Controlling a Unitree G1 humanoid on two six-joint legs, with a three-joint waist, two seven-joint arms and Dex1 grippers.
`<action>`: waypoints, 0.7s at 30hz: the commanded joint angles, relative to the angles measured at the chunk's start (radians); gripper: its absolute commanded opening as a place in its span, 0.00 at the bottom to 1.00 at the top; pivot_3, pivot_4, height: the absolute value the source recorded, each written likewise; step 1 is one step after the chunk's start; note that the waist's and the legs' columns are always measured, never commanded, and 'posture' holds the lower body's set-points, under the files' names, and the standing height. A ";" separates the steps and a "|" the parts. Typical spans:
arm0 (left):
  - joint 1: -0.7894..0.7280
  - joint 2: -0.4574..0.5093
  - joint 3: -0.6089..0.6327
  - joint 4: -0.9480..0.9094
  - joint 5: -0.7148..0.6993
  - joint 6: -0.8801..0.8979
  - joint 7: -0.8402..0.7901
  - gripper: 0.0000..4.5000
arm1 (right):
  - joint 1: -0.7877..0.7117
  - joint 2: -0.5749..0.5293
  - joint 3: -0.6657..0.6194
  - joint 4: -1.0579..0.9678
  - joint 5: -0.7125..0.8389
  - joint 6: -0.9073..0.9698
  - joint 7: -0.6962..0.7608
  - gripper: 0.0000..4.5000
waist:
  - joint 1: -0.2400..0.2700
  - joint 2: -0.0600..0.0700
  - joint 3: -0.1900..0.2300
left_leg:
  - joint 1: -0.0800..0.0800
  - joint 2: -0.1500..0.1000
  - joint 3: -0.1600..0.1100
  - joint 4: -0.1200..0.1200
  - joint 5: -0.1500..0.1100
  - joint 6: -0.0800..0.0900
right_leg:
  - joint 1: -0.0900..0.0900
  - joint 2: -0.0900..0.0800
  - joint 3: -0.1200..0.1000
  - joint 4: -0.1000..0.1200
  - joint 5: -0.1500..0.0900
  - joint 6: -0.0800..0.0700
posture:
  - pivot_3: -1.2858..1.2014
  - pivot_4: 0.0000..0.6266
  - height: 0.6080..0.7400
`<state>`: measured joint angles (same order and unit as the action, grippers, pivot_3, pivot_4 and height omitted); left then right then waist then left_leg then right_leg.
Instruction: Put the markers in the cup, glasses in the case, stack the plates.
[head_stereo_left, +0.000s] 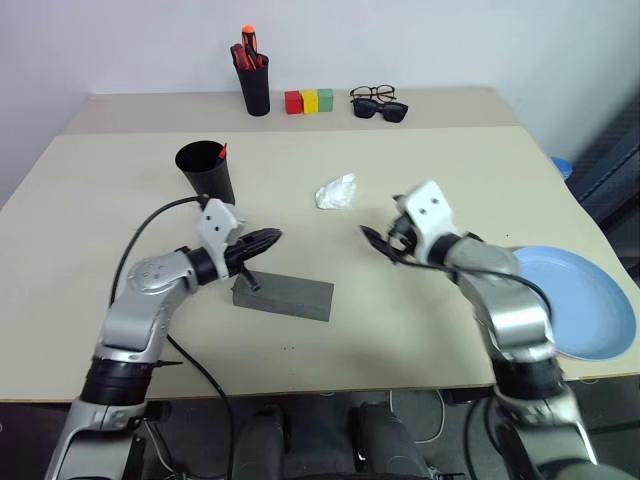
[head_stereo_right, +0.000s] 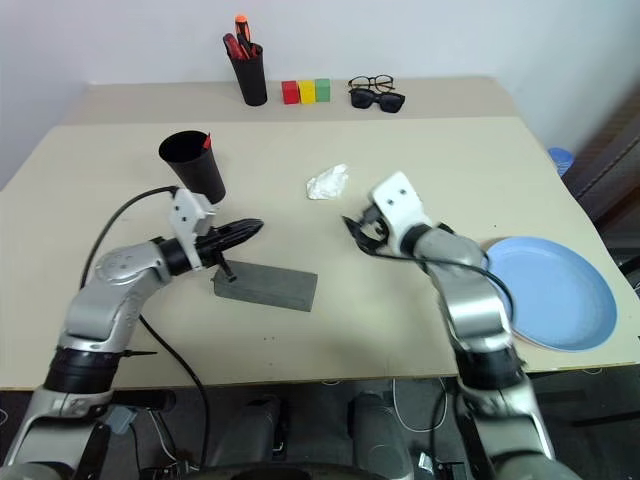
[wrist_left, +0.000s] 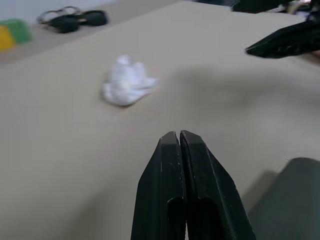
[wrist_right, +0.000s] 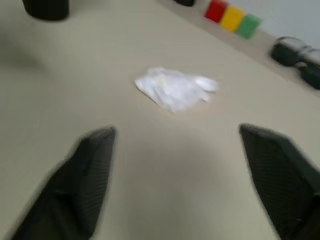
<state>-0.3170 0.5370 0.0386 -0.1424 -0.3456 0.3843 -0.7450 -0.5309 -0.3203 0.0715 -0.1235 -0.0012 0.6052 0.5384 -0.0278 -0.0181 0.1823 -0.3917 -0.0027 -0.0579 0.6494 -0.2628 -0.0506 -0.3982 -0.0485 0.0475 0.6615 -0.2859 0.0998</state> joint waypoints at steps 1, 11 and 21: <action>0.051 0.021 0.067 -0.087 0.003 0.020 0.058 0.00 | -0.135 0.054 0.037 0.277 -0.019 -0.152 -0.032 0.99 | 0.002 0.000 0.000 | 0.000 0.000 0.000 0.000 0.000 0.000 | 0.000 0.000 0.000 0.000 0.000 0.000 | 0.52 0.24 1.00; 0.183 0.035 0.144 -0.229 -0.022 0.075 0.140 0.00 | -0.460 0.163 0.063 1.025 -0.071 -0.516 -0.091 0.99 | -0.014 0.001 0.000 | -0.001 0.000 0.001 -0.001 0.000 0.000 | -0.002 0.000 0.001 0.001 0.000 0.000 | 0.52 0.24 1.00; 0.202 0.042 0.153 -0.257 -0.031 0.095 0.152 0.00 | -0.590 0.186 -0.010 1.303 -0.036 -0.607 -0.053 0.70 | -0.020 0.001 0.001 | -0.001 0.000 0.003 -0.002 0.000 0.000 | -0.005 0.001 0.002 0.002 0.000 0.000 | 0.52 0.24 1.00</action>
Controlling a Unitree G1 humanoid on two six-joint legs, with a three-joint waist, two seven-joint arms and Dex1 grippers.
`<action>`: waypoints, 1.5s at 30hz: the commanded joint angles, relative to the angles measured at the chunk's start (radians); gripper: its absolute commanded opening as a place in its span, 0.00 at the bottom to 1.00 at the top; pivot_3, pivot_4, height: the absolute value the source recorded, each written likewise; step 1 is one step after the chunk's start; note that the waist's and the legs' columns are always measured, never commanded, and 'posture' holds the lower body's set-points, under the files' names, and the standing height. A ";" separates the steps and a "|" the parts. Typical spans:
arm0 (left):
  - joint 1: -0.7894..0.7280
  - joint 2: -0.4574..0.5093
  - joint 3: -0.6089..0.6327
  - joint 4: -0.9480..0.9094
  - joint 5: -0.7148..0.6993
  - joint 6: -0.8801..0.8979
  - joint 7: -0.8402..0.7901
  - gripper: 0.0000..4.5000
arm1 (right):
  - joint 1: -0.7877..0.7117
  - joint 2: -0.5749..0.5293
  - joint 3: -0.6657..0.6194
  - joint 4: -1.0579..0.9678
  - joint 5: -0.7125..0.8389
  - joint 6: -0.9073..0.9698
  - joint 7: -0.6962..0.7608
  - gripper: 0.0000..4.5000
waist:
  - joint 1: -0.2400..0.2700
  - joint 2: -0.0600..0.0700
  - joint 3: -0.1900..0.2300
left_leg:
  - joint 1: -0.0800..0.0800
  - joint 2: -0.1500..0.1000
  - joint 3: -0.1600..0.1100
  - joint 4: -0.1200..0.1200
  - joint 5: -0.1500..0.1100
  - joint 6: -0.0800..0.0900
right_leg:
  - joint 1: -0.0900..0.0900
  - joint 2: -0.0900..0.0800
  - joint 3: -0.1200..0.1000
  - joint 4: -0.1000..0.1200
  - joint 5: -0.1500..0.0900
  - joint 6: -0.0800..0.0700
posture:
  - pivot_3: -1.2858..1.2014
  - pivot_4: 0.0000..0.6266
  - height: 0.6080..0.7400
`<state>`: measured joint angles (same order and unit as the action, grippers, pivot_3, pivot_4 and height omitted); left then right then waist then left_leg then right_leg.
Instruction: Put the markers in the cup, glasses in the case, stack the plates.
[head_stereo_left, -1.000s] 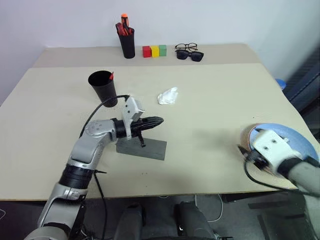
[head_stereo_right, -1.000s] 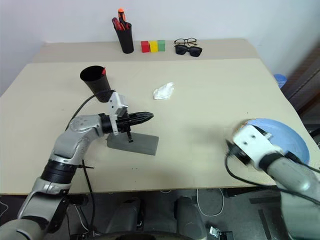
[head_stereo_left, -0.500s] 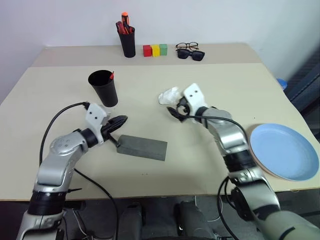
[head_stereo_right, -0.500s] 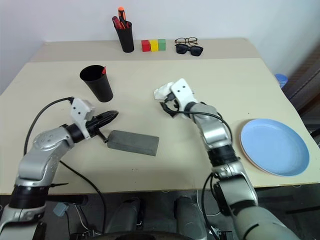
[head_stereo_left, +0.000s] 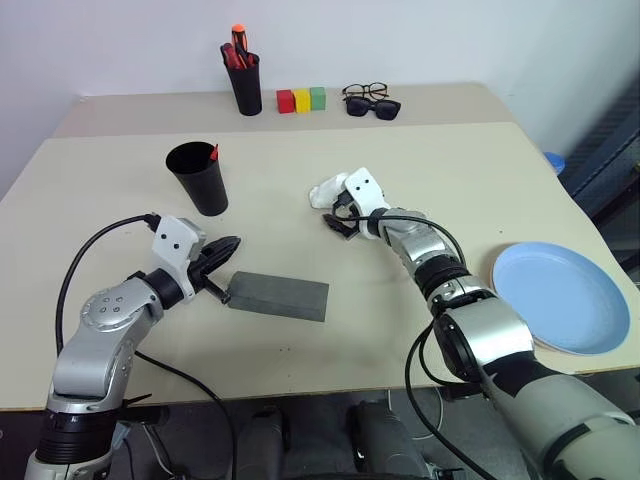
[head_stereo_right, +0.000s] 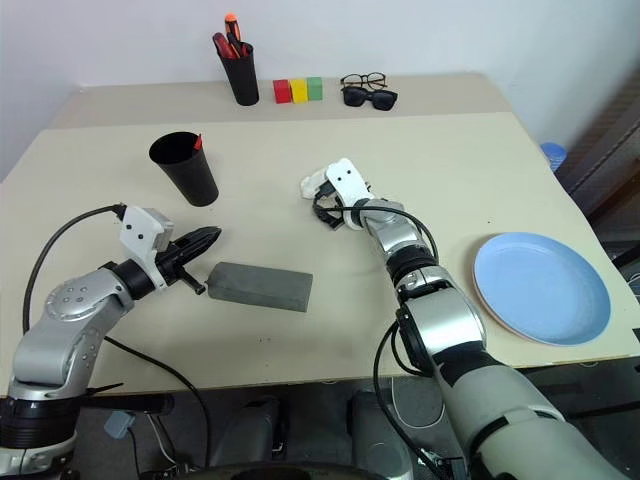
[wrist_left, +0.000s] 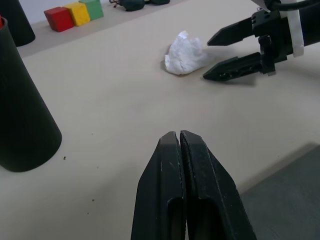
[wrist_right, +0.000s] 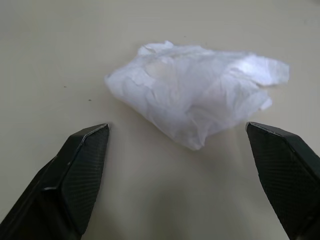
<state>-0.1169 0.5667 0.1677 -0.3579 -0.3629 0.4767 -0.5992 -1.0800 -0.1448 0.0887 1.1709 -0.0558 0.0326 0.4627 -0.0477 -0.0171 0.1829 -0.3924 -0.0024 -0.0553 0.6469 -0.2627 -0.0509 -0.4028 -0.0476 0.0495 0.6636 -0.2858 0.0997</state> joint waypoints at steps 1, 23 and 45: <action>0.002 0.012 0.024 -0.043 -0.014 0.004 0.005 0.00 | -0.042 0.010 -0.032 0.014 0.019 -0.039 0.028 0.59 | 0.000 0.000 0.000 | 0.000 0.000 0.000 0.000 0.000 0.000 | 0.000 0.000 0.000 0.000 0.000 0.000 | 0.52 0.24 1.00; -0.158 -0.035 -0.124 0.040 -0.037 -0.002 -0.098 0.00 | 0.622 -0.349 -0.191 -1.392 0.063 0.478 0.117 0.01 | 0.035 0.002 0.001 | -0.016 -0.001 -0.004 0.005 0.000 0.000 | -0.010 -0.004 -0.002 -0.001 0.000 0.001 | 0.52 0.24 1.00; -0.368 -0.113 -0.222 0.333 0.006 -0.141 -0.274 0.00 | 1.225 -0.609 -0.649 -1.833 0.120 0.735 0.160 0.61 | 0.029 0.003 0.000 | -0.006 -0.001 -0.001 0.004 0.000 0.000 | -0.002 0.001 0.000 -0.001 0.000 0.001 | 0.52 0.24 1.00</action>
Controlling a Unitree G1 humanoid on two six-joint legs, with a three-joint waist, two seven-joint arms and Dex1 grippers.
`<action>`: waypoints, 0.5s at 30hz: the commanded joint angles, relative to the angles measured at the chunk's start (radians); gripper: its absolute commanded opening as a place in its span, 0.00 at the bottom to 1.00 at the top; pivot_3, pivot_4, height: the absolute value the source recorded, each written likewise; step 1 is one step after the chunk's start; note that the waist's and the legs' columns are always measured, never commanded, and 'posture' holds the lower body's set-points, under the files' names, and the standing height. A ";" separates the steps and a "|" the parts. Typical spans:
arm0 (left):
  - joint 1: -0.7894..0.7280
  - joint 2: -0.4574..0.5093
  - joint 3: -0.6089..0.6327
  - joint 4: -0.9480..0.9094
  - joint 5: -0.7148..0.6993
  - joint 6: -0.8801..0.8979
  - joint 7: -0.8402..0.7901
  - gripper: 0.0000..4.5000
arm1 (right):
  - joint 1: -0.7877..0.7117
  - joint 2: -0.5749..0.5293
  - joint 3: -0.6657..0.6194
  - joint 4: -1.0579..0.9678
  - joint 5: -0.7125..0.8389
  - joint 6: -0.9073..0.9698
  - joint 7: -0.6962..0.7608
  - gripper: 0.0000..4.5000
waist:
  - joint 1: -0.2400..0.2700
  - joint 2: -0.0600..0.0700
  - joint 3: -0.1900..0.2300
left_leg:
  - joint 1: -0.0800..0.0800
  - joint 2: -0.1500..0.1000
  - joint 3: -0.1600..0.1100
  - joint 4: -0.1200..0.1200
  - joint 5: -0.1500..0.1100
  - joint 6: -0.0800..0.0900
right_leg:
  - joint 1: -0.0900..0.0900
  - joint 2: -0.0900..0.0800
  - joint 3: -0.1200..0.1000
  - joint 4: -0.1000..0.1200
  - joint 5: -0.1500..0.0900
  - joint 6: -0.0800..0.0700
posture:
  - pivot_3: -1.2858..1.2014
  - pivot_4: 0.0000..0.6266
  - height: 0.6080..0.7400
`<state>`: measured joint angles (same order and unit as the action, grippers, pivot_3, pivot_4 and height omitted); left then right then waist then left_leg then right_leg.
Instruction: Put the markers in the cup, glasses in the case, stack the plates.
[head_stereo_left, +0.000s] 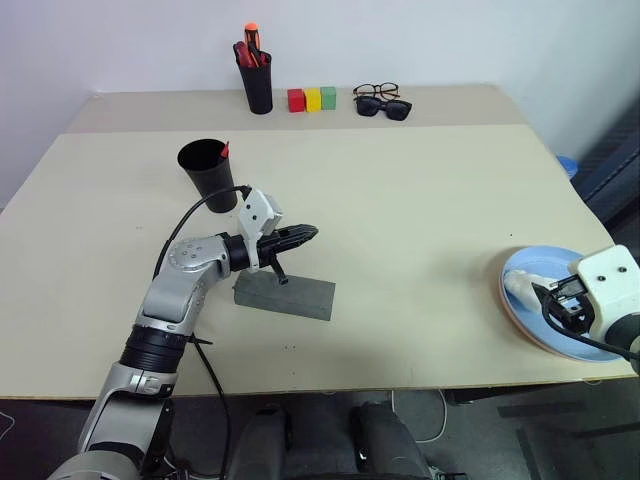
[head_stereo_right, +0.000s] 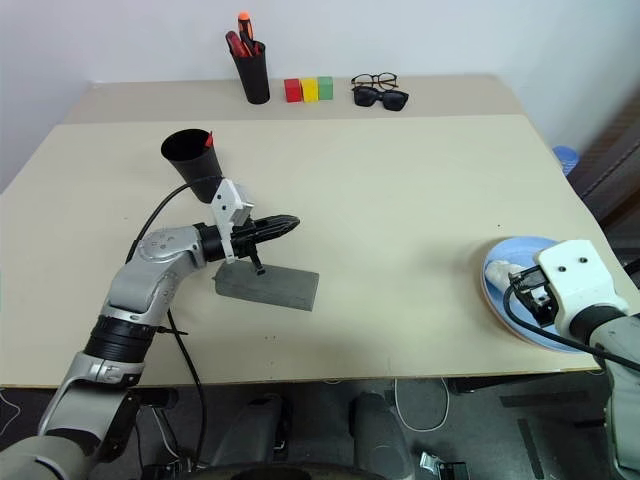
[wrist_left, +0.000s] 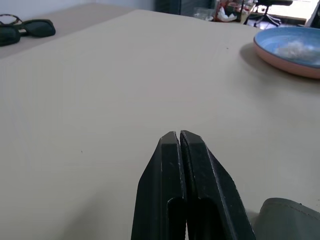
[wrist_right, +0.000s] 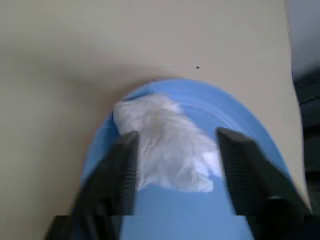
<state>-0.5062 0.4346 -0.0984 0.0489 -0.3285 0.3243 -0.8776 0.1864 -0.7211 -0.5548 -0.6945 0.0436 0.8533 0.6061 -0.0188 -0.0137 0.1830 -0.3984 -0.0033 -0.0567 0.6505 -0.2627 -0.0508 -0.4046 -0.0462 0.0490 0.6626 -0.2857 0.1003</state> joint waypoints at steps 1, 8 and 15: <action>0.042 0.032 0.068 -0.099 -0.052 0.027 -0.001 0.00 | -0.071 -0.036 0.014 0.054 0.040 -0.114 0.030 0.61 | 0.001 0.000 0.000 | 0.000 0.000 0.000 0.000 0.000 0.000 | 0.000 0.000 0.000 0.000 0.000 0.000 | 0.52 0.24 1.00; 0.207 0.146 0.243 -0.242 -0.093 0.102 0.078 0.00 | -0.372 0.039 0.194 0.301 0.182 -0.283 0.093 0.61 | -0.002 -0.001 0.001 | 0.004 0.001 0.000 -0.002 0.000 0.000 | 0.003 0.000 0.001 0.000 0.000 0.000 | 0.52 0.24 1.00; 0.410 0.174 0.441 -0.345 -0.045 0.111 0.275 0.00 | -0.573 0.123 0.312 0.568 0.274 -0.375 0.187 0.61 | 0.008 -0.001 0.001 | 0.005 0.002 -0.001 -0.002 0.000 0.001 | 0.006 -0.002 0.000 -0.003 0.000 0.000 | 0.52 0.24 1.00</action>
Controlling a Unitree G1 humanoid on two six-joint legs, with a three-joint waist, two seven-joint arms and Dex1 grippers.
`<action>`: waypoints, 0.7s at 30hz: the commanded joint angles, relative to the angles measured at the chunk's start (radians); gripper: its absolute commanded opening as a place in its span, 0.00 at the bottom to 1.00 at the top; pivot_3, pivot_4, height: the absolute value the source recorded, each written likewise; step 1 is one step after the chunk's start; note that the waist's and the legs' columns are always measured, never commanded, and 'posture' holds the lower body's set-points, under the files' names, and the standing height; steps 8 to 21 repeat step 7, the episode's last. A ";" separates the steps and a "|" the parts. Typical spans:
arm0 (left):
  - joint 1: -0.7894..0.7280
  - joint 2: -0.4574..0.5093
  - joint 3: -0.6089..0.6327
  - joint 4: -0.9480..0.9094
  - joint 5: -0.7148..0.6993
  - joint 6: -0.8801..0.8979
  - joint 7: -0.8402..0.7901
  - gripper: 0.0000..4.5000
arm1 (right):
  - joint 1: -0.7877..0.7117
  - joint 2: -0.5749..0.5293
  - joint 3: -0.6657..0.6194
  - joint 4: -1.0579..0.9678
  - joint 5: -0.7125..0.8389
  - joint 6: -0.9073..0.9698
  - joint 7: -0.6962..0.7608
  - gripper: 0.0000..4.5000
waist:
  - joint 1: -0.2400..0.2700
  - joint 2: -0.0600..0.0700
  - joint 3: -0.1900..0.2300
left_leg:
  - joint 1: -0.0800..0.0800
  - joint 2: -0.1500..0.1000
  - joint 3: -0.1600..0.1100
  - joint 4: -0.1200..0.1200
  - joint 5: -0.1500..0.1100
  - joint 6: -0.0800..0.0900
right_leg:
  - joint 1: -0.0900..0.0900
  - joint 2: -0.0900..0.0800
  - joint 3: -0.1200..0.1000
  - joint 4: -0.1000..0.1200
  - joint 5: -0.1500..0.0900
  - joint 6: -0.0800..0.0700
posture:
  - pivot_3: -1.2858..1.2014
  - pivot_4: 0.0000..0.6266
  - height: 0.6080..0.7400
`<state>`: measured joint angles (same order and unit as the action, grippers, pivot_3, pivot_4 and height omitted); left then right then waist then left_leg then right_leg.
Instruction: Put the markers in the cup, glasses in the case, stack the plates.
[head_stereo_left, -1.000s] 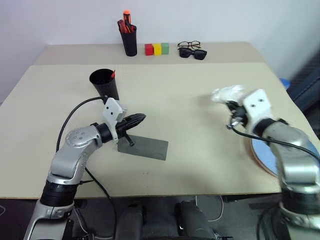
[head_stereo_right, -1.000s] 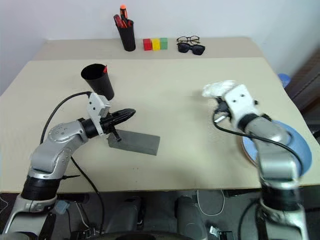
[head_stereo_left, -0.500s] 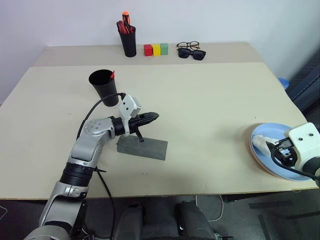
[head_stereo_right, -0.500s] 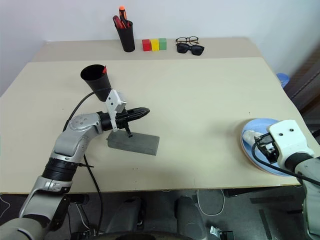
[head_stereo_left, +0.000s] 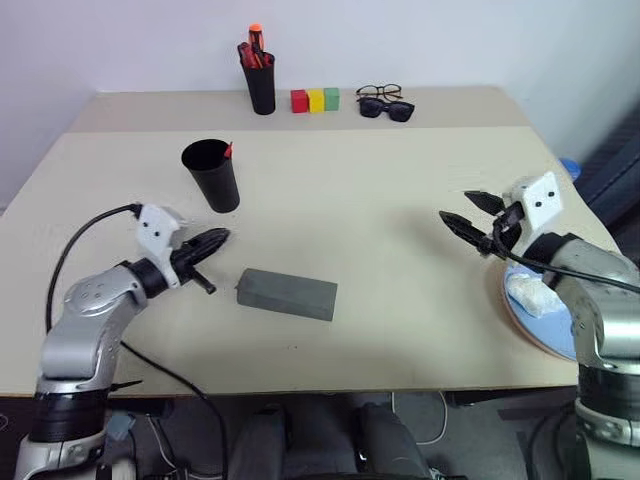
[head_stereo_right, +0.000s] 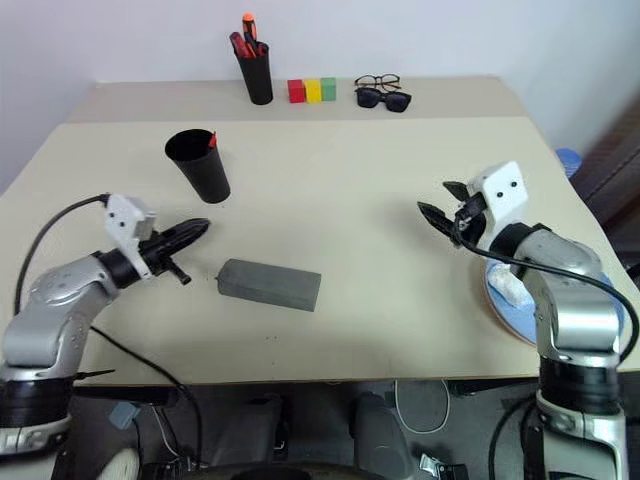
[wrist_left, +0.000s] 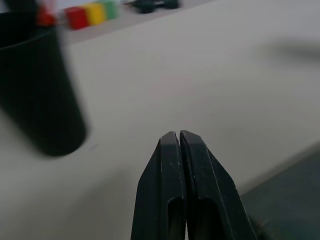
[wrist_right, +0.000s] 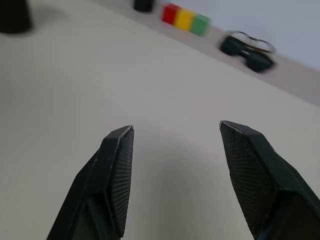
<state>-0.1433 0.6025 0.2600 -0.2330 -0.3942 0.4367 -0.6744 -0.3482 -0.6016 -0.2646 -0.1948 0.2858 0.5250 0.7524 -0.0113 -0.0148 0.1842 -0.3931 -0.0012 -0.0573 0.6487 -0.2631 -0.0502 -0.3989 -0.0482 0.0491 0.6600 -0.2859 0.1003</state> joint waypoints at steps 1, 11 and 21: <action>0.084 -0.001 0.114 -0.083 0.020 0.001 0.097 0.00 | -0.056 0.007 0.045 0.104 0.032 -0.060 0.058 0.61 | 0.001 0.000 0.000 | 0.000 0.000 0.000 0.000 0.000 0.000 | 0.001 -0.001 0.000 -0.001 0.000 0.000 | 0.52 0.24 1.00; 0.214 -0.042 0.184 -0.179 0.019 -0.001 0.190 0.00 | -0.158 0.031 0.131 0.254 0.034 -0.116 0.114 0.61 | -0.003 0.000 0.000 | 0.000 0.000 0.000 0.000 0.000 0.001 | 0.001 -0.001 0.000 -0.002 0.000 0.000 | 0.52 0.24 1.00; 0.214 -0.042 0.184 -0.179 0.019 -0.001 0.190 0.00 | -0.158 0.031 0.131 0.254 0.034 -0.116 0.114 0.61 | -0.003 0.000 0.000 | 0.000 0.000 0.000 0.000 0.000 0.001 | 0.001 -0.001 0.000 -0.002 0.000 0.000 | 0.52 0.24 1.00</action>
